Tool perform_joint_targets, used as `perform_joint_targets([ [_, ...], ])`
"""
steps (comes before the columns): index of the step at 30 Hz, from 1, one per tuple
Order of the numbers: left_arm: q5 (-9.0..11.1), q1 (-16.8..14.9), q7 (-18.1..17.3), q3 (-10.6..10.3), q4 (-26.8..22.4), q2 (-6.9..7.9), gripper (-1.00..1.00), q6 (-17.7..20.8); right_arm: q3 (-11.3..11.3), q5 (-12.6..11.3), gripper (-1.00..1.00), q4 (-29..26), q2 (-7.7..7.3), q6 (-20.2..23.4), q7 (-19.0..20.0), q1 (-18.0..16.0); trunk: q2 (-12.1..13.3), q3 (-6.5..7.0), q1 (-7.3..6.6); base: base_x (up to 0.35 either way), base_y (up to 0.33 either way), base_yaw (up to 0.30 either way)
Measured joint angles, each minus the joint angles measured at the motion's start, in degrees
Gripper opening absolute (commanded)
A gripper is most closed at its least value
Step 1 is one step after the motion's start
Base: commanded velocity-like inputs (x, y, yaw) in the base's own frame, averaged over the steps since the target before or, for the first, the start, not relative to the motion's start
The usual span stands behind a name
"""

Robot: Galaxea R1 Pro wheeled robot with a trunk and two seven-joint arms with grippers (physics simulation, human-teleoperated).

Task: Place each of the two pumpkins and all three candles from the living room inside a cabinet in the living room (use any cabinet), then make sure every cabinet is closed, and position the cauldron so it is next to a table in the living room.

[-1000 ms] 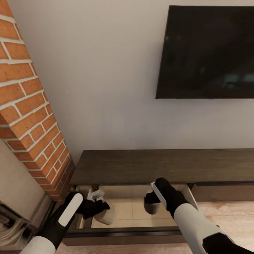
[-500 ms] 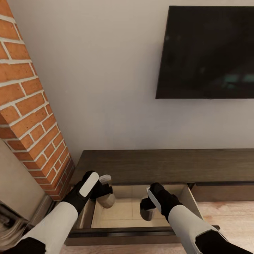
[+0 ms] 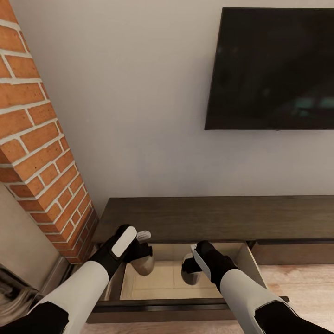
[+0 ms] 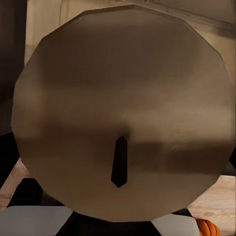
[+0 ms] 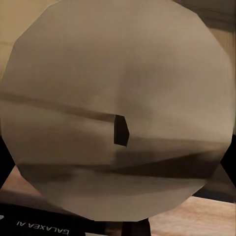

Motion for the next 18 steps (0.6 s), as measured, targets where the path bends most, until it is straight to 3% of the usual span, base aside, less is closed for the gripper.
perform_joint_targets([
  [7, -0.23, 0.06, 0.13, -1.41, -0.54, 0.23, -1.00, 0.29, 0.00, 0.01, -1.00, -0.20, -0.04, -0.65, -0.25, 0.07, 0.00, 0.00, 0.00, 0.118, 0.000, 0.000],
  [8, -0.31, 0.10, 0.31, -3.97, 0.77, 0.50, -1.00, 0.41, 0.03, 0.08, -1.00, -0.09, 0.03, -2.46, -0.25, 0.06, 0.00, 0.00, 0.00, 0.072, 0.000, 0.000],
  [10, -0.12, 0.10, 0.25, -5.24, 2.03, 0.43, -1.00, 0.19, 0.06, -0.05, -1.00, -0.02, 0.06, -3.09, -0.25, 0.09, 0.00, 0.00, 0.00, 0.026, 0.000, 0.000],
  [18, 0.01, 0.64, 0.14, -5.77, 2.64, 0.26, -1.00, 0.19, 0.31, -0.11, -1.00, 0.00, 0.15, -2.91, -0.24, 0.09, 0.00, -0.13, 0.00, 0.002, 0.000, 0.064],
])
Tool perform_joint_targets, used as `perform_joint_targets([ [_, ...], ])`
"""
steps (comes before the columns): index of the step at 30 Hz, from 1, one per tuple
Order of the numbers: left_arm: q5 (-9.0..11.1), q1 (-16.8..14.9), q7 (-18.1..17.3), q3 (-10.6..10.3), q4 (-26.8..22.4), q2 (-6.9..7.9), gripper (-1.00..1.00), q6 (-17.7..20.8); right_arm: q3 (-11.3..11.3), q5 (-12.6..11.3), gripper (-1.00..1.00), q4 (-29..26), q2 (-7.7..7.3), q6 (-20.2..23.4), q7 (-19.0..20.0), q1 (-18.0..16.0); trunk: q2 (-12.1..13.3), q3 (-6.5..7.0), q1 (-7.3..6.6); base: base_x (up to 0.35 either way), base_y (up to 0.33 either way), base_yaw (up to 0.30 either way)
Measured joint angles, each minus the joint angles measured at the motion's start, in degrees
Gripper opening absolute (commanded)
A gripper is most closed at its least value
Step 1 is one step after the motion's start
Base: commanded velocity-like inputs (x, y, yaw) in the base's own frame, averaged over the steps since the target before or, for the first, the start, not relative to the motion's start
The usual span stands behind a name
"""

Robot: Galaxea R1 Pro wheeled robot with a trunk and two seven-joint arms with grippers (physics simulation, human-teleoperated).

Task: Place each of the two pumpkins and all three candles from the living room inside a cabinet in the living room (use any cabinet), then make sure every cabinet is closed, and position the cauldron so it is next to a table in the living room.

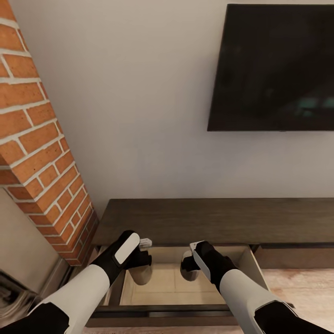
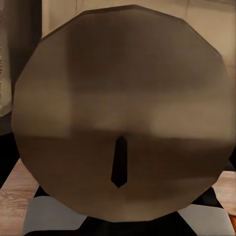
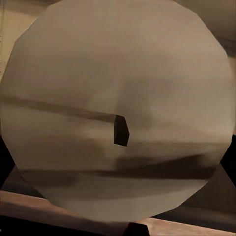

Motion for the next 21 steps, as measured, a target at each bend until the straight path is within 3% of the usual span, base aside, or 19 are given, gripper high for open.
perform_joint_targets([
  [13, 0.24, 0.13, -0.12, -0.10, -0.60, -0.14, -1.00, -0.12, 0.20, -0.03, -1.00, -0.34, 0.05, 0.15, 0.59, 0.00, 0.00, -1.12, 0.00, 0.000, 0.000, 0.113],
  [21, 0.26, 0.08, -0.05, -0.10, -1.16, -0.29, -1.00, -0.08, 0.14, 0.07, -1.00, -0.49, -0.18, 0.22, 0.52, 0.00, 0.00, -1.34, 0.00, 0.000, 0.000, 0.020],
])
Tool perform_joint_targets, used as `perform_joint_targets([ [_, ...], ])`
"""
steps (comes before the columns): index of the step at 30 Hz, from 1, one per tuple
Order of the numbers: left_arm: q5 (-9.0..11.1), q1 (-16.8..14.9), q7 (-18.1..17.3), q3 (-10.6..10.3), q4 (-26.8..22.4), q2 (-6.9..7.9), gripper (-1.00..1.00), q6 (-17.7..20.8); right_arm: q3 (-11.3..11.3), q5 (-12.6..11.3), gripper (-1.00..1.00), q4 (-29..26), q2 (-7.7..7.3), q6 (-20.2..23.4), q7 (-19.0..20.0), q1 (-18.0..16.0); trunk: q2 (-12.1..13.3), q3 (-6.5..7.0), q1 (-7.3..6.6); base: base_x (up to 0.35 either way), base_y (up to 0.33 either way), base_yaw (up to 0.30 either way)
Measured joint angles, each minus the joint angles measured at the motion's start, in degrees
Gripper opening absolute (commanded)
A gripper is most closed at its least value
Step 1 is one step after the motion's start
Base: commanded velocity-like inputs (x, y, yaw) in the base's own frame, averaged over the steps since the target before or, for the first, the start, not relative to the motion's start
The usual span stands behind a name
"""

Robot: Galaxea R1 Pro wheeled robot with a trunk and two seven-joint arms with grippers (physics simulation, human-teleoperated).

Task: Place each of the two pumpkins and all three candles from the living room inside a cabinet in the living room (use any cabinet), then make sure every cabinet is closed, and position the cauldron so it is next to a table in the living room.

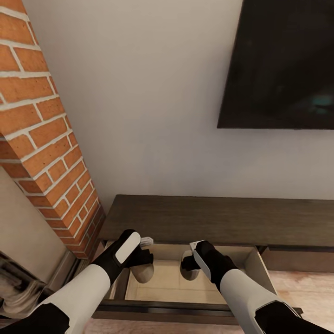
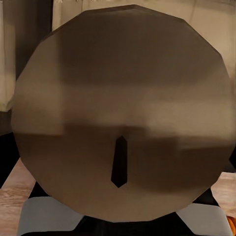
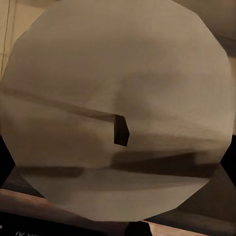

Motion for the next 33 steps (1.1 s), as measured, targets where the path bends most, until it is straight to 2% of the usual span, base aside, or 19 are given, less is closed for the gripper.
perform_joint_targets([
  [16, -0.08, -0.01, 0.58, -0.07, -2.02, -0.13, -1.00, 0.34, 0.00, 0.05, -1.00, -0.27, -0.29, -0.21, 0.03, 0.01, -6.40, -2.90, 3.51, 0.000, 0.000, 0.000],
  [33, -0.47, 0.00, 0.46, -0.87, -2.50, -0.34, -1.00, 0.04, -0.18, -0.25, -1.00, -0.35, -0.10, -0.50, -0.16, 0.01, -13.22, -7.37, 7.25, 0.000, 0.000, 0.000],
])
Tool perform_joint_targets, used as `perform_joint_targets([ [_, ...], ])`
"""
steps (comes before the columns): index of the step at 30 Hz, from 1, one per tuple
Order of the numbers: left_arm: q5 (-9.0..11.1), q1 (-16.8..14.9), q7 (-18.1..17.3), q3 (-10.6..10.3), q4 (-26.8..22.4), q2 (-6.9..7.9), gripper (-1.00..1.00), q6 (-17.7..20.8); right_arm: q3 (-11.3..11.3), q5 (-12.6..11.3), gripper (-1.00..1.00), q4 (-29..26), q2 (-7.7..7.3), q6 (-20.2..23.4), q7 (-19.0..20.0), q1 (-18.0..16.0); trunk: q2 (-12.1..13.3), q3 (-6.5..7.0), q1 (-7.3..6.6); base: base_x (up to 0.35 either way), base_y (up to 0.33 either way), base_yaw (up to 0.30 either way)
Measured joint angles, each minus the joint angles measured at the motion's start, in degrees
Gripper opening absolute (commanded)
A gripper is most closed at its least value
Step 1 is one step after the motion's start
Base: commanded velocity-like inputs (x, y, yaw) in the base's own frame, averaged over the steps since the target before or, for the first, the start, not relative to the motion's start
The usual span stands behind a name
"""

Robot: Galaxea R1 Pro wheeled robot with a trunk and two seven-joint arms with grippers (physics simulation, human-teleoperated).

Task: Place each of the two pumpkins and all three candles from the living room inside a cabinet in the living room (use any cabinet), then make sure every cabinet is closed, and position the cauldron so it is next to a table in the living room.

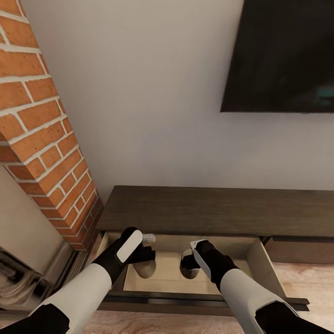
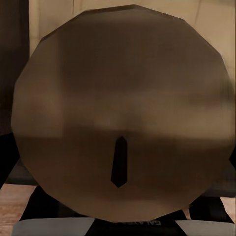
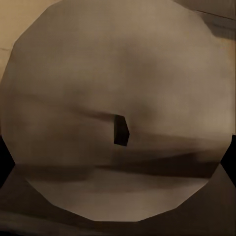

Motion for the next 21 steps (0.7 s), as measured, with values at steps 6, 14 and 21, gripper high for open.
perform_joint_targets([
  [6, -0.01, 0.00, 0.18, -0.01, 0.45, 0.08, -1.00, -0.01, 0.08, 0.02, -1.00, -0.03, -0.07, -0.03, 0.12, 0.00, -2.41, -1.62, 1.32, 0.001, 0.000, 0.000],
  [14, -0.04, 0.00, 0.05, -0.04, 0.67, 0.00, -1.00, 0.11, 0.01, -0.03, -1.00, 0.01, -0.08, -0.03, 0.19, 0.00, -5.62, -3.79, 3.07, 0.179, 0.000, 0.000],
  [21, 0.13, 0.00, -0.34, -1.85, 0.29, -0.06, -1.00, 0.13, -0.08, -0.30, -1.00, 0.38, -0.06, -0.16, 0.15, 0.02, -8.42, -5.68, 4.61, 0.011, 0.000, -0.019],
])
